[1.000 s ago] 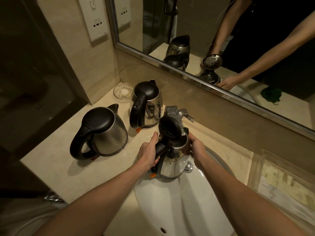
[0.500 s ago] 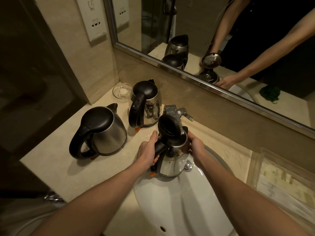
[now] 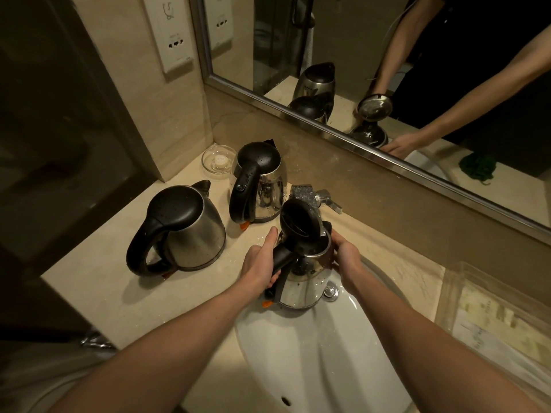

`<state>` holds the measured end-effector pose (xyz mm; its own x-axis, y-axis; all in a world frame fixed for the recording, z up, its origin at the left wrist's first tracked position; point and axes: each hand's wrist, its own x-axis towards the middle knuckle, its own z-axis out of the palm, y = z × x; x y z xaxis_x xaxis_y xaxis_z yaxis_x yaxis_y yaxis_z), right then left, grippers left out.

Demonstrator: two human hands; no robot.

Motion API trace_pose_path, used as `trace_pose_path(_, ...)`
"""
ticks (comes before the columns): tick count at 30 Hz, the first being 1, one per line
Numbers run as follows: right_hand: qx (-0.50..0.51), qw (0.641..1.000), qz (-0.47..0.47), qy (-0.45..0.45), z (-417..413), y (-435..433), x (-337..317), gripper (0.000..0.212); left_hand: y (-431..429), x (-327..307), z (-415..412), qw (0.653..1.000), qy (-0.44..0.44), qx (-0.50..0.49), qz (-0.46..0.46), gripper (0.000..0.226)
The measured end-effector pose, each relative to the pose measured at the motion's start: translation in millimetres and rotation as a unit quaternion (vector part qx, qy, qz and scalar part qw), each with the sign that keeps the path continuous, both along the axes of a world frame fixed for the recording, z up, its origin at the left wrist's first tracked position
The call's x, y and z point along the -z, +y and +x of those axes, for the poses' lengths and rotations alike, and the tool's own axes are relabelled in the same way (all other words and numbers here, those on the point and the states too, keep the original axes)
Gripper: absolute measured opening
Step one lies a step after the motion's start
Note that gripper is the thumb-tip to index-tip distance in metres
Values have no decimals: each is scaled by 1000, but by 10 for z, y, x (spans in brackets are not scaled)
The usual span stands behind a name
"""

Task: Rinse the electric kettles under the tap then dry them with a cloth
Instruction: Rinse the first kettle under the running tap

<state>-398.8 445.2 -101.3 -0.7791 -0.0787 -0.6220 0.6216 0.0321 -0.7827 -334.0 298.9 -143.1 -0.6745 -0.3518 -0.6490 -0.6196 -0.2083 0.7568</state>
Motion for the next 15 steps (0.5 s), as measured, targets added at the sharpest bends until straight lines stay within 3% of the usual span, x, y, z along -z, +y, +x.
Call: trace_pose_path(15, -5, 1000, 5, 6, -22, 20, 16, 35, -14, -37, -7, 1000, 4, 8, 2, 68)
